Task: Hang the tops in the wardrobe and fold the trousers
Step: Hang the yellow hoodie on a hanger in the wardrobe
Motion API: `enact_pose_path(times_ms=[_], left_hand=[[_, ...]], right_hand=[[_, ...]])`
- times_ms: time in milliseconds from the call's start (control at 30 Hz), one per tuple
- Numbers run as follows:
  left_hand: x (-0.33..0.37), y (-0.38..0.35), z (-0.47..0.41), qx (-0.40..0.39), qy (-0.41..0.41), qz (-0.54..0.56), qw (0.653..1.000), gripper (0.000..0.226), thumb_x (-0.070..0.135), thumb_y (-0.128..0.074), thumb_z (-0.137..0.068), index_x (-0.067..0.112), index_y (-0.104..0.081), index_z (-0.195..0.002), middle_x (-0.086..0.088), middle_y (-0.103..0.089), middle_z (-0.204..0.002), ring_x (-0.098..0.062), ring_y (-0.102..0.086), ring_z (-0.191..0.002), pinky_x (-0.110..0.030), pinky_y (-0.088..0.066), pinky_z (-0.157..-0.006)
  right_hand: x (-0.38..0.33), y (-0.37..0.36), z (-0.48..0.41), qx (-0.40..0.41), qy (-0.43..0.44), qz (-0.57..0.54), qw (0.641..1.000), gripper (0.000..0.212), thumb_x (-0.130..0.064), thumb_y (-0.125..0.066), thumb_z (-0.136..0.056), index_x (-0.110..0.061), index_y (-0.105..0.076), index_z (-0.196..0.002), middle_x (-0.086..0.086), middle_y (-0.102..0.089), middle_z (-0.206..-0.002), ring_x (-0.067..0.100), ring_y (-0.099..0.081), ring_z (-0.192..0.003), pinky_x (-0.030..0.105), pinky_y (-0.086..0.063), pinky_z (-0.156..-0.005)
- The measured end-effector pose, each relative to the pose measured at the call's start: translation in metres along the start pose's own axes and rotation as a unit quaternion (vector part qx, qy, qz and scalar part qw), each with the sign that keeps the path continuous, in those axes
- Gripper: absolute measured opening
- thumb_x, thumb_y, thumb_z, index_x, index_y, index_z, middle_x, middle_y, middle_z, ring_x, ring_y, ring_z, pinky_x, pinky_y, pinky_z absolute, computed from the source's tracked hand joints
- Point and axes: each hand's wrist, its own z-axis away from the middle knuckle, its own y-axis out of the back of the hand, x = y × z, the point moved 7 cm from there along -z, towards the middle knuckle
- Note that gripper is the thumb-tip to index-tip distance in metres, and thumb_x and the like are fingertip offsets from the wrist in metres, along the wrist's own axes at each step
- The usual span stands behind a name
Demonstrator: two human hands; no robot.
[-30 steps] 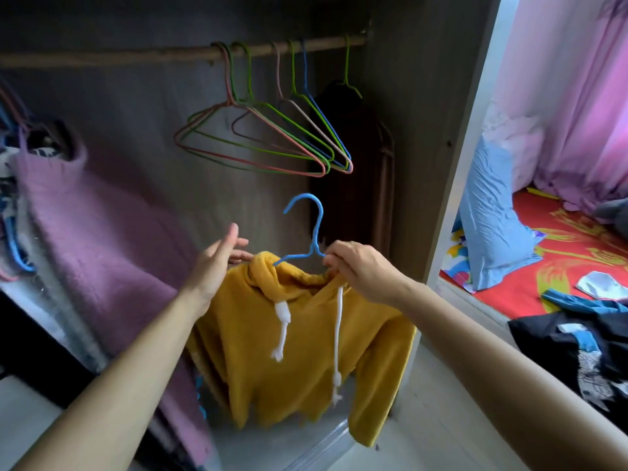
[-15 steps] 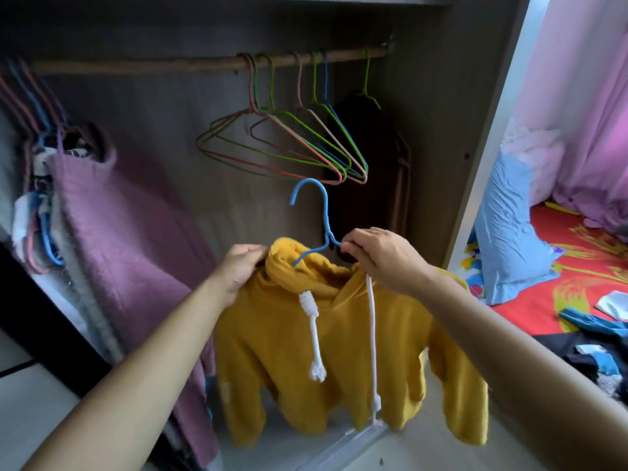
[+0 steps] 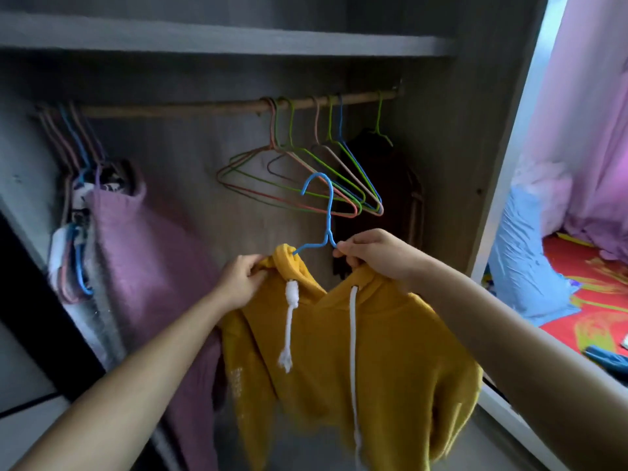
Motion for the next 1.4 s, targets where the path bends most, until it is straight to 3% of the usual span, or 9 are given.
enact_pose_path(times_ms=[200,367,500,667,733,1000,1133,1267,1400], left_hand=[[0.005,0.059,-0.037,0.095,0.008,-0.107,0.990,0.022,0.003,-0.058,-0.091,0.002,-0.067,-0.111,-0.022,-0.066,-0.113,-0.040,-0.062,-0.106,-0.047,-0.049,-0.091],[0.030,0.134,-0.066,0.214,0.001,-0.282,0.935,0.030,0.017,-0.054,-0.091,0.015,-0.062,-0.120,-0.013,-0.055,-0.127,-0.037,-0.053,-0.116,-0.044,-0.045,-0.091],[0.046,0.192,-0.088,0.307,0.006,-0.390,0.868,0.056,0.021,-0.057,-0.087,0.012,-0.045,-0.141,-0.019,-0.032,-0.152,-0.041,-0.036,-0.133,-0.052,-0.038,-0.102],[0.026,0.226,-0.117,0.260,0.073,-0.458,0.847,0.076,0.023,-0.059,-0.085,0.016,-0.025,-0.153,-0.013,-0.005,-0.164,-0.035,-0.004,-0.150,-0.058,-0.019,-0.115],[0.009,0.228,-0.123,0.233,0.090,-0.457,0.854,0.084,0.024,-0.059,-0.084,0.016,-0.018,-0.156,-0.009,-0.002,-0.166,-0.029,0.002,-0.152,-0.059,-0.013,-0.118],[-0.020,0.222,-0.126,0.273,0.022,-0.453,0.848,0.063,0.012,-0.062,-0.074,0.003,-0.054,-0.136,-0.013,-0.019,-0.163,-0.030,-0.008,-0.152,-0.055,-0.030,-0.112],[-0.024,0.225,-0.127,0.278,0.004,-0.452,0.848,0.054,0.008,-0.058,-0.074,-0.003,-0.058,-0.127,-0.014,-0.023,-0.162,-0.031,-0.013,-0.152,-0.052,-0.040,-0.106],[-0.022,0.228,-0.125,0.284,-0.001,-0.429,0.858,0.036,0.006,-0.056,-0.077,-0.007,-0.063,-0.110,-0.012,-0.021,-0.163,-0.026,-0.010,-0.153,-0.045,-0.043,-0.108],[-0.020,0.237,-0.125,0.256,0.019,-0.419,0.871,0.037,0.009,-0.055,-0.081,-0.004,-0.061,-0.115,-0.006,-0.022,-0.163,-0.020,-0.012,-0.152,-0.044,-0.041,-0.110]], right_hand=[[-0.053,-0.028,-0.024,-0.116,-0.066,-0.333,0.934,0.028,-0.013,-0.061,-0.093,0.005,-0.072,-0.111,0.005,-0.064,-0.077,0.014,-0.061,-0.064,0.028,-0.056,-0.070],[-0.094,-0.041,-0.059,-0.090,0.032,-0.302,0.949,0.021,-0.024,-0.063,-0.094,-0.012,-0.081,-0.097,0.008,-0.077,-0.100,0.020,-0.075,-0.083,0.030,-0.060,-0.068],[-0.121,-0.052,-0.099,-0.012,0.080,-0.270,0.959,0.024,-0.031,-0.068,-0.092,-0.015,-0.075,-0.109,0.005,-0.076,-0.109,0.024,-0.071,-0.105,0.036,-0.056,-0.091],[-0.150,-0.069,-0.147,0.013,0.098,-0.284,0.954,0.015,-0.024,-0.063,-0.096,-0.021,-0.074,-0.085,-0.010,-0.075,-0.072,0.006,-0.072,-0.071,0.016,-0.054,-0.057],[-0.158,-0.078,-0.168,0.012,0.108,-0.284,0.953,0.016,-0.019,-0.063,-0.096,-0.019,-0.075,-0.084,-0.009,-0.075,-0.074,0.007,-0.071,-0.075,0.016,-0.054,-0.065],[-0.154,-0.143,-0.245,-0.050,0.092,-0.253,0.962,0.014,-0.009,-0.063,-0.093,-0.009,-0.076,-0.090,-0.002,-0.076,-0.078,0.013,-0.072,-0.077,0.022,-0.057,-0.074],[-0.132,-0.167,-0.257,-0.060,0.074,-0.298,0.950,0.027,-0.013,-0.056,-0.101,0.001,-0.061,-0.123,-0.004,-0.071,-0.071,0.006,-0.067,-0.060,0.019,-0.055,-0.061],[-0.127,-0.161,-0.252,-0.030,0.141,-0.195,0.970,0.026,-0.027,-0.051,-0.104,-0.016,-0.069,-0.089,-0.005,-0.070,-0.073,0.005,-0.066,-0.065,0.029,-0.053,-0.073],[-0.122,-0.133,-0.231,0.064,0.207,0.059,0.974,0.032,-0.045,-0.050,-0.101,-0.023,-0.067,-0.117,0.002,-0.073,-0.110,0.023,-0.065,-0.107,0.040,-0.050,-0.094]])
